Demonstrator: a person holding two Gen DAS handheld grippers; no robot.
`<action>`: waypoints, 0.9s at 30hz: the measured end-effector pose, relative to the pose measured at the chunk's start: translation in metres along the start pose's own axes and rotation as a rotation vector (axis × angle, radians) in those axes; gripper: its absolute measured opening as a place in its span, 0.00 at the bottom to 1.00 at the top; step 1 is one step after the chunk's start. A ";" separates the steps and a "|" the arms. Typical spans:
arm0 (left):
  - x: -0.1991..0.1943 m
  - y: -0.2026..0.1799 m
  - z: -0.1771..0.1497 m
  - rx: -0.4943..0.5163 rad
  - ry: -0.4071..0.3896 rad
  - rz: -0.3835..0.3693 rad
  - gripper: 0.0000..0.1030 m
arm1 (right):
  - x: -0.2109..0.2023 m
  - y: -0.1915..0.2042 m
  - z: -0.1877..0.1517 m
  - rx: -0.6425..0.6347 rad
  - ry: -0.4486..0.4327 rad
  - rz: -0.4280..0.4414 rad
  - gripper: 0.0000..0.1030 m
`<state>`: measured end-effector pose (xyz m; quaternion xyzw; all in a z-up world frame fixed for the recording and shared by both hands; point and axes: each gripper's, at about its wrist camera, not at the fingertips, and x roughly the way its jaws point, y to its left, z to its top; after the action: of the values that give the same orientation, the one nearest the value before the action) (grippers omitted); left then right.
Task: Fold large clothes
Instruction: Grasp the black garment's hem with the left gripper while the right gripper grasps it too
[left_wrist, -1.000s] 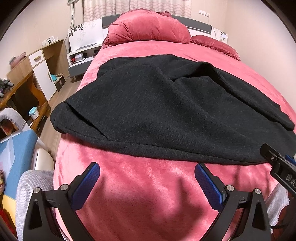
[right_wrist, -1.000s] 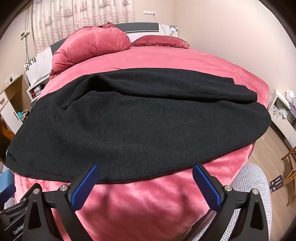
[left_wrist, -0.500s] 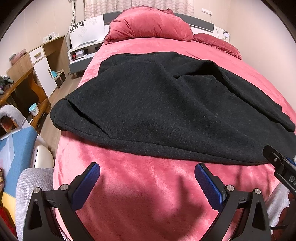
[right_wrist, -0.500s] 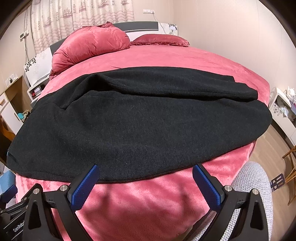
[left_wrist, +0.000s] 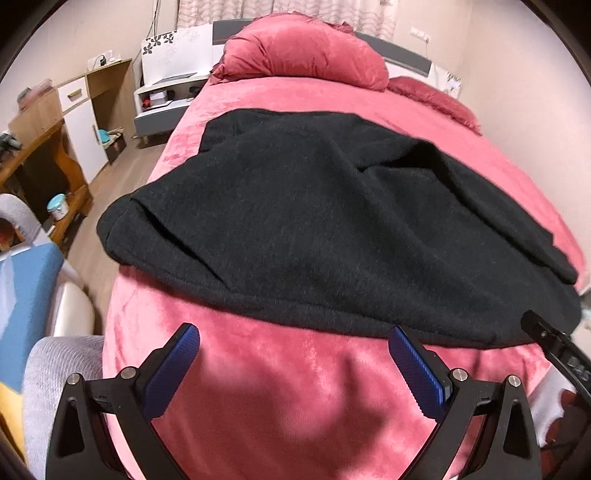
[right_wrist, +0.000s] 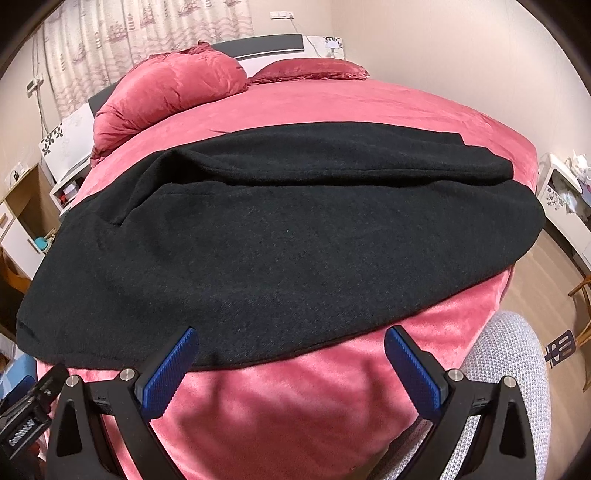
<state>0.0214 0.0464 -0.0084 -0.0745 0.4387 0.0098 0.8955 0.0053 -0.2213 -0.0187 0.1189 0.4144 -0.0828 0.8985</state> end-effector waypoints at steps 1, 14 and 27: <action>-0.001 0.004 0.002 -0.010 -0.005 -0.015 1.00 | 0.001 -0.002 0.002 0.006 -0.002 -0.003 1.00; 0.017 0.146 0.045 -0.446 -0.035 0.023 0.99 | 0.015 -0.066 0.052 0.066 -0.014 -0.030 1.00; 0.083 0.185 0.071 -0.594 0.072 -0.062 0.75 | 0.034 -0.106 0.049 0.202 0.101 -0.053 0.97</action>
<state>0.1126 0.2355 -0.0539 -0.3468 0.4455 0.1079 0.8183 0.0363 -0.3384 -0.0288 0.2020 0.4515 -0.1417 0.8575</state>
